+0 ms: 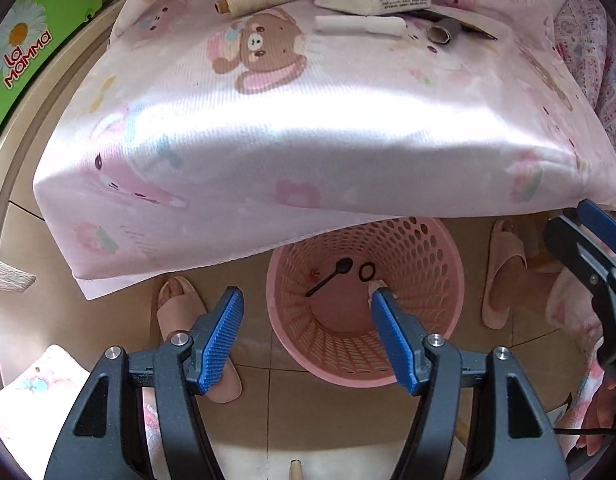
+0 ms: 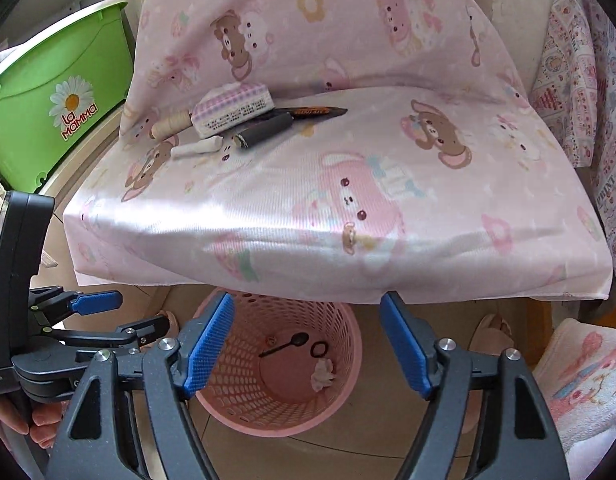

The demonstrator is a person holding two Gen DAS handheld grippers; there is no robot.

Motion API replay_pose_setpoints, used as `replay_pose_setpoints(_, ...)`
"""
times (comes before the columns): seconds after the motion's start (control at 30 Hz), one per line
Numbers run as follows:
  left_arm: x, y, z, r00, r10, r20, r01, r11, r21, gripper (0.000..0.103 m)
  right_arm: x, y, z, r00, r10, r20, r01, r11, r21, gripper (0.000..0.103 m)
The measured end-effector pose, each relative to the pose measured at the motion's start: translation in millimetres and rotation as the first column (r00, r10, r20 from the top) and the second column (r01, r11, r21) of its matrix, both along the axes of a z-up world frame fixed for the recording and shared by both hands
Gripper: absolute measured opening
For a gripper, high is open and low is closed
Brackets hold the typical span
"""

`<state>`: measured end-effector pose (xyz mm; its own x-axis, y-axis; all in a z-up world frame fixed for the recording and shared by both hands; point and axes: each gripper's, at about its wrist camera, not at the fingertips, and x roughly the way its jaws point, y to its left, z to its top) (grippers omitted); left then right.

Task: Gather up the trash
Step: 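Raise both open grippers back toward the remaining items on the seat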

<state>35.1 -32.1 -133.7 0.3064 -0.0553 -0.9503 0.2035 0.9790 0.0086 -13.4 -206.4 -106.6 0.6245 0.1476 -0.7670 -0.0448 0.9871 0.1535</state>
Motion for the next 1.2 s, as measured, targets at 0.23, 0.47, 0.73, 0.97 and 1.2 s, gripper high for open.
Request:
replay_pose_setpoints(0.23,-13.3,1.1,36.6,0.985,-0.012,0.17,0.006,0.999,0.039,0.065,-10.2,-2.8,18.3,0.996,-0.016,0.087,0.019,0.999,-0.026,0.077)
replay_pose_setpoints(0.47,-18.1,16.0,75.3,0.937,0.036,0.347,-0.039,0.999,0.004,0.065,-26.0,-2.4,51.1,0.962,-0.055,0.267,0.09,0.989,-0.117,0.077)
replay_pose_setpoints(0.73,-11.8,15.9,90.5,0.904,0.059,0.423,-0.052,0.998,-0.029,0.092,-17.6,-1.4,54.9,0.965,-0.049,0.257,0.072,0.994,-0.079,0.078)
replay_pose_setpoints(0.97,-5.5,10.6,86.2,0.902,0.076,0.425,-0.072,0.997,-0.026,0.097,-12.0,-2.4,57.9,0.959,-0.072,0.275,0.096,0.993,-0.073,0.091)
replay_pose_setpoints(1.2,-0.6,11.8,88.4,0.89,0.094,0.447,-0.092,0.995,-0.026,0.102,-2.1,-6.5,65.5,0.964,-0.034,0.264,0.05,0.997,-0.056,0.091)
